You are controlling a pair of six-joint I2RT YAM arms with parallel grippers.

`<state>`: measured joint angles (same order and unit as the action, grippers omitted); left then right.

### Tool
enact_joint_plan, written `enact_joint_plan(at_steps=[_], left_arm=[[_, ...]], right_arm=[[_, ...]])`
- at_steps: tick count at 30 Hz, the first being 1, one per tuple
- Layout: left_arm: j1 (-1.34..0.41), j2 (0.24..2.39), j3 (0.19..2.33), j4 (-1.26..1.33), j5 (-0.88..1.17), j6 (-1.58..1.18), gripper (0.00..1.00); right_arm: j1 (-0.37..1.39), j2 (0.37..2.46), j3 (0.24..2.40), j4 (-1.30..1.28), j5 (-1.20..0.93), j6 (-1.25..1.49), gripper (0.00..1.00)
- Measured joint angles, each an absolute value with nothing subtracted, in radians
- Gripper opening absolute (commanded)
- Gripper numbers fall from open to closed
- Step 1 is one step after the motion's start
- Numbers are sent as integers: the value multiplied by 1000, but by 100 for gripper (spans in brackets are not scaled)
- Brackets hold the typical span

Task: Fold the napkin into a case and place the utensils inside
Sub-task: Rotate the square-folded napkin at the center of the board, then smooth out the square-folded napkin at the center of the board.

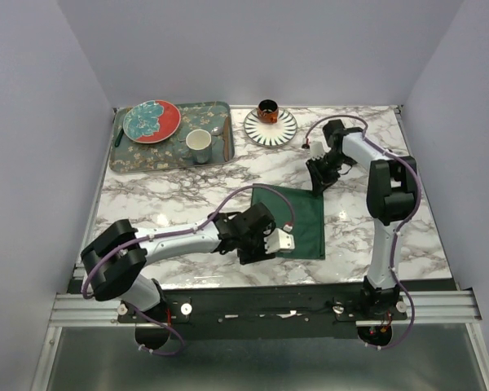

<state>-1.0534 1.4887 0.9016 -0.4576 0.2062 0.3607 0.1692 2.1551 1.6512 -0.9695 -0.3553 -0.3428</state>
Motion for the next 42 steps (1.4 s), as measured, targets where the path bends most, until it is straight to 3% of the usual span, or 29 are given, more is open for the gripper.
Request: enact_joint_plan(at_steps=[8, 12, 15, 19, 22, 29, 42], left_arm=[[-1007, 1526, 788, -314, 57, 463, 41], [-880, 1522, 768, -248, 28, 511, 40], [-758, 1529, 770, -228, 11, 548, 50], [-654, 1526, 772, -228, 12, 603, 68], [-608, 1463, 772, -305, 84, 645, 73], [-613, 1225, 827, -460, 245, 605, 77], [-657, 1278, 968, -568, 263, 492, 78]], right_arm=[[169, 2060, 1496, -964, -303, -361, 27], [169, 2010, 1411, -972, -316, -344, 46], [169, 1991, 1377, -988, -368, -313, 52], [169, 1980, 1336, -1005, -460, -258, 53], [168, 1940, 1293, -1044, -496, -234, 53], [161, 1803, 1319, -1068, -456, -233, 49], [160, 1977, 1385, -1044, -431, -236, 41]])
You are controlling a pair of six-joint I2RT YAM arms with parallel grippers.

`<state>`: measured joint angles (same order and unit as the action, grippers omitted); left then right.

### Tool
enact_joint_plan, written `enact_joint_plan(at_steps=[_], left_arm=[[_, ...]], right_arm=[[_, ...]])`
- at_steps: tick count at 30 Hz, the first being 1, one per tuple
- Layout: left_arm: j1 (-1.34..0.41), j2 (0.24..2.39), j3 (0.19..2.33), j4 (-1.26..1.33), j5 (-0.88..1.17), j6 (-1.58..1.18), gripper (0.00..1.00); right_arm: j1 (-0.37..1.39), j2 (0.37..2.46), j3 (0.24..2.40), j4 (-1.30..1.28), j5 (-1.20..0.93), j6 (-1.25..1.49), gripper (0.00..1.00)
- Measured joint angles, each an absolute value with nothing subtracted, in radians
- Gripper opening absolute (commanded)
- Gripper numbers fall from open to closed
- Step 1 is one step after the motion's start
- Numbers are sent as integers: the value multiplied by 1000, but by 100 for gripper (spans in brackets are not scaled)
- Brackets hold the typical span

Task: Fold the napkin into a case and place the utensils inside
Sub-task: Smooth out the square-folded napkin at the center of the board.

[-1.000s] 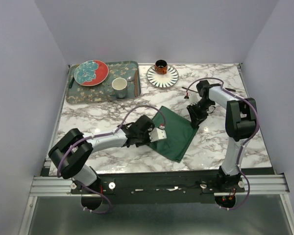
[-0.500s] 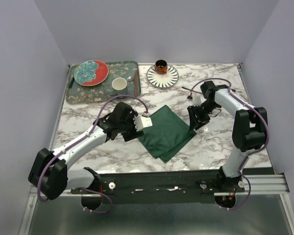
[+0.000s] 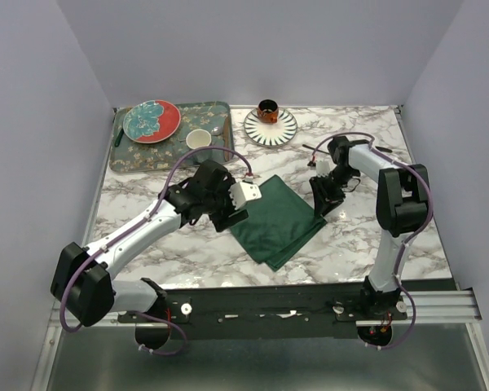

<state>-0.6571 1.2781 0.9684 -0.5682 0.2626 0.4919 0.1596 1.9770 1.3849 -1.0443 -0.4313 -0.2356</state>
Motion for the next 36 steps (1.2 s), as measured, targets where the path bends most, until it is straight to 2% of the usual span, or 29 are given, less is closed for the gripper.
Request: enact_joint_plan(at_steps=[7, 11, 15, 19, 24, 28, 34, 36], left_arm=[[-664, 1275, 953, -570, 262, 459, 78], [-671, 1267, 924, -572, 263, 458, 73], [-731, 1253, 889, -559, 252, 459, 74], [-879, 1274, 867, -524, 242, 455, 74], [-996, 1391, 871, -459, 227, 455, 74], [-1042, 1481, 875, -440, 215, 455, 73], [-1089, 1552, 876, -402, 206, 455, 65], [-1103, 1576, 881, -386, 194, 450, 59]], right_arm=[[160, 1983, 1388, -1048, -432, -237, 40], [162, 1983, 1405, -1058, -432, -237, 40], [166, 1983, 1411, -1066, -432, -237, 52], [169, 1983, 1411, -1076, -432, -239, 60], [157, 1983, 1418, -1099, -447, -236, 66], [115, 1987, 1418, -1118, -488, -236, 67], [41, 2012, 1418, -1134, -553, -236, 66], [27, 2020, 1418, -1134, -568, -235, 66]])
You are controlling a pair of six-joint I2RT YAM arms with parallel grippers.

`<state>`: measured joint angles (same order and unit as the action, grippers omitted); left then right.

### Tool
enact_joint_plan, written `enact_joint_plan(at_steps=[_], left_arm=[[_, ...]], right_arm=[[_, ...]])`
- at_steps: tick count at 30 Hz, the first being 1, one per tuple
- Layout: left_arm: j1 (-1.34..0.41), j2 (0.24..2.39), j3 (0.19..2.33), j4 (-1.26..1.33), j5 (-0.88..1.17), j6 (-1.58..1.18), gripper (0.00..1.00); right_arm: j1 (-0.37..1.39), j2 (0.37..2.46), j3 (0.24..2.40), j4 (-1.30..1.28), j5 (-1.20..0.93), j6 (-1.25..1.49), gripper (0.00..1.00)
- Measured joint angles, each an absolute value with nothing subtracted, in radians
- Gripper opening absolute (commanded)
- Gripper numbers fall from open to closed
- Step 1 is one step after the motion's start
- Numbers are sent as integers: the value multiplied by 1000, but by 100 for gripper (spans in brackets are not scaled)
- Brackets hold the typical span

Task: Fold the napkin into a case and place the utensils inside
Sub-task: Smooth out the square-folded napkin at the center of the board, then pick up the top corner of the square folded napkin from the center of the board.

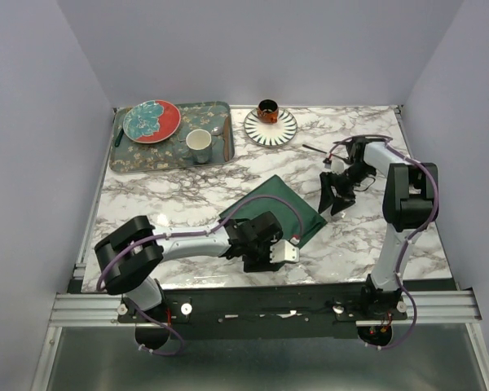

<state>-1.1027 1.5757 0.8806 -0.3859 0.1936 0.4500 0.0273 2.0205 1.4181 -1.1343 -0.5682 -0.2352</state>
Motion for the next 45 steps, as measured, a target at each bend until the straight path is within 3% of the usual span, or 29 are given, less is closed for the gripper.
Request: enact_joint_plan(at_steps=[5, 11, 20, 25, 28, 29, 32, 35, 41, 45], left_arm=[[-1115, 1621, 900, -359, 168, 444, 29], [-1118, 1646, 937, -353, 147, 439, 9], [-1148, 1649, 1035, -353, 148, 419, 4], [-1173, 1672, 1066, -350, 150, 414, 4], [-1176, 1694, 1065, -350, 152, 414, 12], [-1176, 1698, 1065, -350, 152, 414, 26], [-1176, 1708, 1063, -350, 154, 412, 51], [-1175, 1708, 1053, -350, 153, 403, 61], [-1106, 1590, 953, -366, 184, 372, 65], [-942, 1415, 886, -400, 223, 364, 64]], right_arm=[[27, 2039, 1418, -1133, -627, -228, 65], [28, 2070, 1402, -1123, -666, -212, 65], [28, 2077, 1384, -1111, -672, -201, 64], [28, 2077, 1383, -1108, -672, -199, 54], [28, 2077, 1383, -1102, -670, -196, 47], [28, 2077, 1383, -1100, -667, -196, 44], [28, 2077, 1383, -1094, -652, -195, 39], [28, 2077, 1383, -1091, -620, -199, 34], [28, 2074, 1340, -1082, -597, -210, 25], [37, 2064, 1289, -1082, -608, -207, 21]])
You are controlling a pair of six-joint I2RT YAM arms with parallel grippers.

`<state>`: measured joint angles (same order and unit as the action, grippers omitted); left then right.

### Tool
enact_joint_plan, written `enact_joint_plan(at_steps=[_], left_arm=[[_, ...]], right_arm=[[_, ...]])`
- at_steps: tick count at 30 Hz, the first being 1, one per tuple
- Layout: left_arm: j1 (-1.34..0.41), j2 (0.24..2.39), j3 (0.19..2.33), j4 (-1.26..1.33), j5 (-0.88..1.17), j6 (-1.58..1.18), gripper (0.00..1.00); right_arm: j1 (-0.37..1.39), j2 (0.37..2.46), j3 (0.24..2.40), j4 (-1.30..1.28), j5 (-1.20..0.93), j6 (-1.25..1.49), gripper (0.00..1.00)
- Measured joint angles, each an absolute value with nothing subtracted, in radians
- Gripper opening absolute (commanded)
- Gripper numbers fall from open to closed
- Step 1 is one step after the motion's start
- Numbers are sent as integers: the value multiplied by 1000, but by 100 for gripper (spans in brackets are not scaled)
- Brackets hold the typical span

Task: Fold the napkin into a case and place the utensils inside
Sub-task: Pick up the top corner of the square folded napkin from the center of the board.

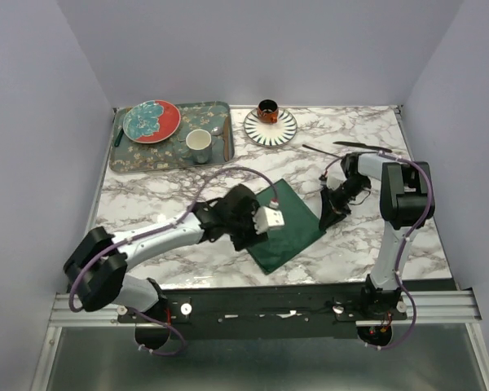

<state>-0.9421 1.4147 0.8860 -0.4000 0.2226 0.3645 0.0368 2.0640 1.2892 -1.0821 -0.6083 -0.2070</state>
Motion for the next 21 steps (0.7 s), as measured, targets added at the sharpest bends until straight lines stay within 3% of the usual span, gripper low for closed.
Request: enact_joint_plan(at_steps=[3, 7, 10, 15, 21], left_arm=[[-790, 1343, 871, -422, 244, 365, 64], [-575, 1309, 862, -464, 273, 383, 64], [-471, 1309, 860, -496, 298, 406, 65], [-473, 1227, 813, -522, 374, 498, 66], [-638, 1057, 699, -516, 418, 623, 65]], right_arm=[[65, 2051, 1238, -1082, -623, -200, 19], [115, 2034, 1188, -1073, -664, -200, 41], [141, 2015, 1161, -1080, -689, -199, 46], [136, 1975, 1183, -1117, -645, -216, 49], [112, 1827, 1277, -1126, -593, -252, 43]])
